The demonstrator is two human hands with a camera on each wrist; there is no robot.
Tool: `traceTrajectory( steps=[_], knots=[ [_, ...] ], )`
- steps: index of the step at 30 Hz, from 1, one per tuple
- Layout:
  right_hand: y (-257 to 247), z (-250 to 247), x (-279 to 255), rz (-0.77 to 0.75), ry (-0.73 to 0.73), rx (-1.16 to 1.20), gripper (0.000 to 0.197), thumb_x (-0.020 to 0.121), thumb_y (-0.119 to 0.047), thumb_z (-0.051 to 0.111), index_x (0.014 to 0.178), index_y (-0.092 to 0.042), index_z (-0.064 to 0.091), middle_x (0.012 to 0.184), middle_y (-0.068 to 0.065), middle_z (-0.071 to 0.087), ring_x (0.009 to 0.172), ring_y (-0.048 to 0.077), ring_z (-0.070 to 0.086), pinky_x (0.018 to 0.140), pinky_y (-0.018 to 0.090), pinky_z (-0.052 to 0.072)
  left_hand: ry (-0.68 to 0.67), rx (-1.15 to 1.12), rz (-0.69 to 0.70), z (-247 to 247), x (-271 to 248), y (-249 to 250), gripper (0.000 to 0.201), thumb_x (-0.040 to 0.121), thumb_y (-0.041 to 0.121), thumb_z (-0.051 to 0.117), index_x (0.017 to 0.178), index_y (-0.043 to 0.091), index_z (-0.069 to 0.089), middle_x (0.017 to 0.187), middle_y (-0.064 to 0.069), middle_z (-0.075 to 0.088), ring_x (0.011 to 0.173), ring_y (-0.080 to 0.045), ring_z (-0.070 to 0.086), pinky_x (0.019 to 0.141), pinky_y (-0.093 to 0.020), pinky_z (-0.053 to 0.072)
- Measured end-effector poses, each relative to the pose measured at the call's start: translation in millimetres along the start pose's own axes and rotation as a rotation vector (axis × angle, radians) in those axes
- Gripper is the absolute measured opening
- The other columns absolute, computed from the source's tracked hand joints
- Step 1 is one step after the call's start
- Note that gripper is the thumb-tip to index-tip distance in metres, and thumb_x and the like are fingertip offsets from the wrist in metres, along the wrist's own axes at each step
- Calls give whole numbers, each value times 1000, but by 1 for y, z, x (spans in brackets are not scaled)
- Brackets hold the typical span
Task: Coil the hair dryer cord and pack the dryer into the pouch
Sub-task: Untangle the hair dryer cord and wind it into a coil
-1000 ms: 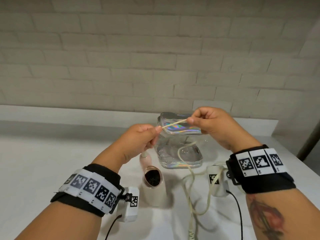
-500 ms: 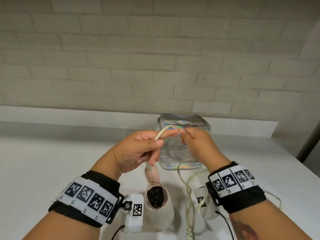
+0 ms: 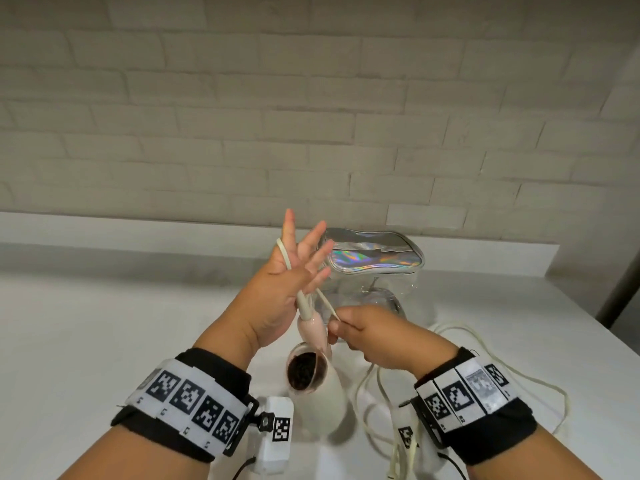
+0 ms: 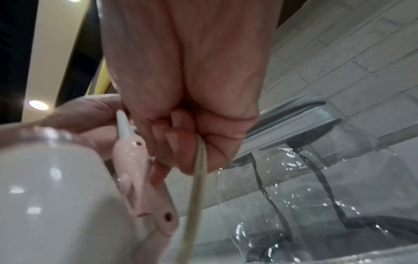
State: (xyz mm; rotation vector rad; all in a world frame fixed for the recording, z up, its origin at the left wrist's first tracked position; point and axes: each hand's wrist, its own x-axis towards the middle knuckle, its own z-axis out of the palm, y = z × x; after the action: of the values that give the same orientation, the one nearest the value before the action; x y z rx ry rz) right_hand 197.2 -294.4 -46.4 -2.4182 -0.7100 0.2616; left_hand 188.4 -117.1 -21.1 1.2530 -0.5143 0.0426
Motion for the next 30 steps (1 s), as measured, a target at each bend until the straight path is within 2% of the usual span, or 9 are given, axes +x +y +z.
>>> traceTrajectory(
  steps=[4,6,10,14,18,22,24,27,30],
  knots=[
    [-4,-11,-16,-3,-60,-51,22,96,-34,44,91,-23,63,59,-15,45,54,-2,45,55,17,35,105,23,0,0,2,2,91,79,4,43,149,44,1,152,12,35,137,-11,41,117,-36,24],
    [-4,-19,-25,-18,-95,-63,21,95,-37,47,91,-26,64,64,-13,47,64,4,47,62,22,41,131,63,-25,-4,3,3,90,79,7,44,149,44,0,151,11,36,132,-10,46,117,-36,23],
    [-9,-48,-45,-81,-59,-8,20,92,-36,56,85,-22,69,53,-16,46,53,-1,40,55,16,34,150,165,-92,-17,4,7,89,81,8,47,149,43,1,149,12,41,126,-11,53,114,-35,25],
    [-17,-76,-55,-208,56,70,18,87,-38,59,83,-26,71,65,6,55,62,11,45,62,31,37,90,284,-181,-17,5,5,75,97,-4,31,149,40,-1,142,9,48,104,-5,67,68,-20,42],
    [-32,-84,-55,-335,147,159,17,85,-37,60,84,-24,72,80,20,63,71,28,56,68,39,44,-20,560,-234,-3,0,3,63,100,33,37,147,49,-2,116,17,69,93,-15,72,73,-33,43],
    [-29,-87,-40,-342,315,237,19,86,-41,61,85,-25,72,85,21,68,78,34,63,75,42,48,-120,725,-223,11,-5,11,56,94,58,30,146,38,27,84,0,75,49,-11,53,62,-28,48],
    [-26,-89,-31,-333,401,279,12,87,-27,64,84,-19,72,79,7,71,74,14,63,73,29,49,-175,737,-245,17,-9,14,67,87,71,30,129,26,55,70,-12,68,44,-9,44,55,-25,43],
    [-24,-85,-14,-317,456,333,7,86,-16,66,82,-12,70,73,2,64,66,6,52,62,17,41,-274,696,-306,22,-13,14,40,95,47,43,101,20,71,54,-5,56,42,-4,39,48,-16,36],
    [-13,-70,6,-278,488,408,11,84,-18,68,76,-12,65,62,-9,56,57,3,45,55,18,36,-349,583,-358,23,-17,10,41,97,40,39,92,19,74,50,-1,57,39,-9,34,50,-25,36]
  ],
)
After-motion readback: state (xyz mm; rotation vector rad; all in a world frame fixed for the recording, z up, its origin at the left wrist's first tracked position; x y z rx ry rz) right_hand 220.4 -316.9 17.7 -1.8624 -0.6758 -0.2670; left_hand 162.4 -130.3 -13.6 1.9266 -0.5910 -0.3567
